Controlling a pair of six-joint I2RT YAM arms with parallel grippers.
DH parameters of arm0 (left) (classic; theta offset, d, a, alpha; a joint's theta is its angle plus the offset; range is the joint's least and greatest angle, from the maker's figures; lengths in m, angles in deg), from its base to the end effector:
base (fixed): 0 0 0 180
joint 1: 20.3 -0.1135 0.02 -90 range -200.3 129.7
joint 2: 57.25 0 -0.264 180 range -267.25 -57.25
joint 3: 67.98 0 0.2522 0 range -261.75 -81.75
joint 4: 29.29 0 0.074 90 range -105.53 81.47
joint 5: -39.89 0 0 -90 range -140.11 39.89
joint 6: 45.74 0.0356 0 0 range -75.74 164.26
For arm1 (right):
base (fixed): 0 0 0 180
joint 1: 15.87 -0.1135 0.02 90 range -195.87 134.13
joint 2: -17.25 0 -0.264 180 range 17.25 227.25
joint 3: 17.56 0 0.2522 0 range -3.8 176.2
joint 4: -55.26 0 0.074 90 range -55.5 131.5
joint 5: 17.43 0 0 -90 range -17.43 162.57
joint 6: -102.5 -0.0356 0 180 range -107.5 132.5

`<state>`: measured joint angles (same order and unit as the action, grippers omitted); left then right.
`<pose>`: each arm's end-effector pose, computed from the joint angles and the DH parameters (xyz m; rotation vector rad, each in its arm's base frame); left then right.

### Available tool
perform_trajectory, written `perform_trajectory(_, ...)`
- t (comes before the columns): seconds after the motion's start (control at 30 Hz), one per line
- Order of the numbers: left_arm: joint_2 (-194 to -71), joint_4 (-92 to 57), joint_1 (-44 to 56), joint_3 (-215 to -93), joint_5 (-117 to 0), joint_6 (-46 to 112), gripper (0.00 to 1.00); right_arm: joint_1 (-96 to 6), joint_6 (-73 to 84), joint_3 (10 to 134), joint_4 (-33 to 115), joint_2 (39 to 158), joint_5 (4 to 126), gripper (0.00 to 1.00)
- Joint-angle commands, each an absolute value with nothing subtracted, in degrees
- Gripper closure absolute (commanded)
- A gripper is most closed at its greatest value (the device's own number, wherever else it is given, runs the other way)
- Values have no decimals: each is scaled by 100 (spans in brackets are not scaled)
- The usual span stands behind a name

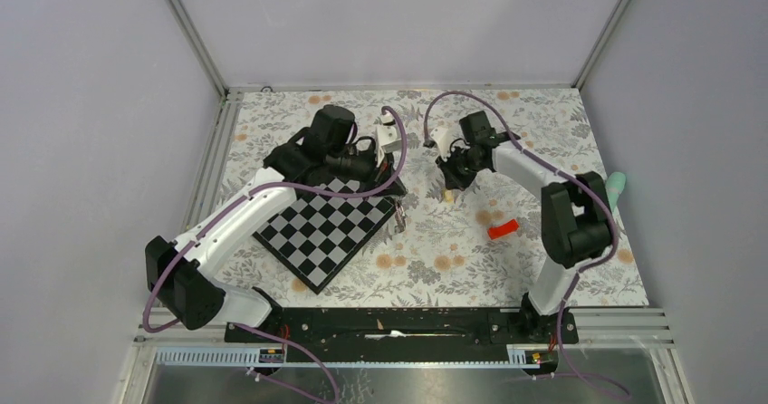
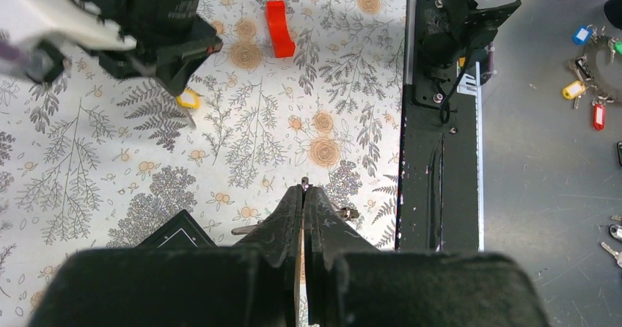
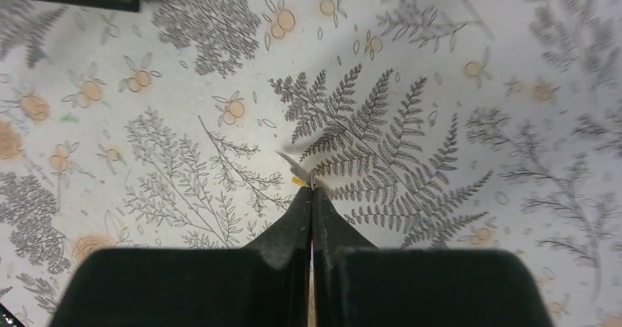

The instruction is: Put the keys on the keyring

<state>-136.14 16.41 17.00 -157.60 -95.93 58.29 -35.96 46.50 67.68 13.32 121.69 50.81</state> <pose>0.2215 -0.2008 0.3629 1.3382 1.7079 -1.0997 0.3483 0.1414 0.1925 -1.2815 2.2307 0.4102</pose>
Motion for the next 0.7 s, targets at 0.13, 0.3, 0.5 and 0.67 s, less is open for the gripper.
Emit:
perform_trajectory(0.13, -13732, 1078, 1407, -15940, -9936, 5281, 100, -3505, 5661, 6595, 978, 10860, 4119, 100)
perform_trajectory(0.3, -13926, 1053, 1282, -16125, -10228, 4986, 100, -3485, 5838, 6608, 794, 10402, 3711, 100)
perform_trajectory(0.5, -14124, 820, 1215, -16236, -10474, 4519, 100, -3487, 5772, 6628, 865, 9773, 3417, 100)
perform_trajectory(0.67, -14276, 425, 1204, -16192, -10653, 4046, 100, -3485, 5623, 6455, 1264, 9244, 3132, 100)
